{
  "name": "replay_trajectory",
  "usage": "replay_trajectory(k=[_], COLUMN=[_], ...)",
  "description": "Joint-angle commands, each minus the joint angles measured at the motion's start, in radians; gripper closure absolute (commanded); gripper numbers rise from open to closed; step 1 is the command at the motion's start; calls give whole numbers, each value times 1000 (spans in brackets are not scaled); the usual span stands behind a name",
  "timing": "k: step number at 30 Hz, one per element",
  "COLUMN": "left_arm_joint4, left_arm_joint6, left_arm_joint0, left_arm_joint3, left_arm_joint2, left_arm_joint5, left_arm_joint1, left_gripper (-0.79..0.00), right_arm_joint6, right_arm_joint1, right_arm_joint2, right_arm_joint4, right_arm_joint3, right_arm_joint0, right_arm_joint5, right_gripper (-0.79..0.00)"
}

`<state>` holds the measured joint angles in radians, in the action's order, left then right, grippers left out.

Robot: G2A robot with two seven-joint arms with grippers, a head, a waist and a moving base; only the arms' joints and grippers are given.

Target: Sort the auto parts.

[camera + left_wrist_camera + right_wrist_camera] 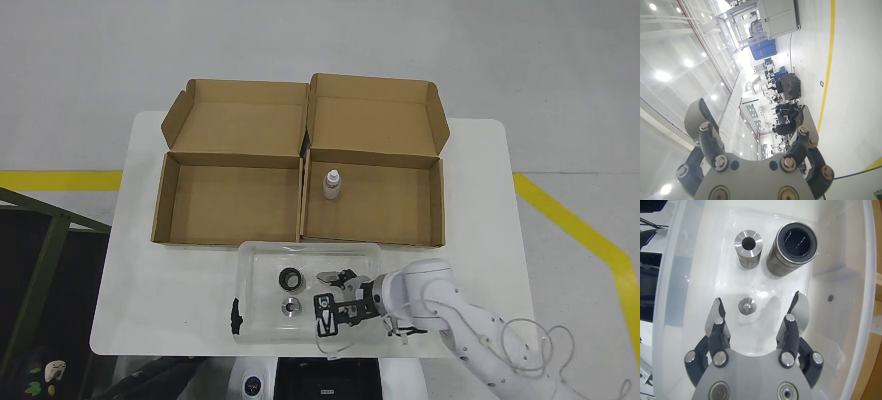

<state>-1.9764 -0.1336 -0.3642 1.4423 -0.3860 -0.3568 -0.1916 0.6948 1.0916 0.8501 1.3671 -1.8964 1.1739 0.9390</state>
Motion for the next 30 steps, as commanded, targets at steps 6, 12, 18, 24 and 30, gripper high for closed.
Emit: replay_trajectory(k=[6, 12, 18, 24, 30], left_arm_joint4=[0, 0, 0, 0, 0], left_arm_joint6=[0, 0, 0, 0, 0], left_arm_joint0=[0, 0, 0, 0, 0], left_arm_joint3=[0, 0, 0, 0, 0], left_arm_joint2=[0, 0, 0, 0, 0], left_arm_joint5=[0, 0, 0, 0, 0], left_arm_joint1=[0, 0, 0, 0, 0], left_gripper=[-785, -785, -785, -785, -785], right_arm_joint6=[15, 31, 36, 38, 29], right_arm_joint1=[1, 0, -2, -2, -1], right_arm_joint2=[-20, -31, -36, -49, -65], right_arm_joint4=[-1, -6, -14, -17, -25], right_arm_joint3=[16, 28, 30, 33, 23], right_arm_joint0=[-12, -17, -20, -28, -38], right_arm_joint5=[-3, -7, -7, -7, -1], right_gripper=[-419, -372, -265, 0, 0])
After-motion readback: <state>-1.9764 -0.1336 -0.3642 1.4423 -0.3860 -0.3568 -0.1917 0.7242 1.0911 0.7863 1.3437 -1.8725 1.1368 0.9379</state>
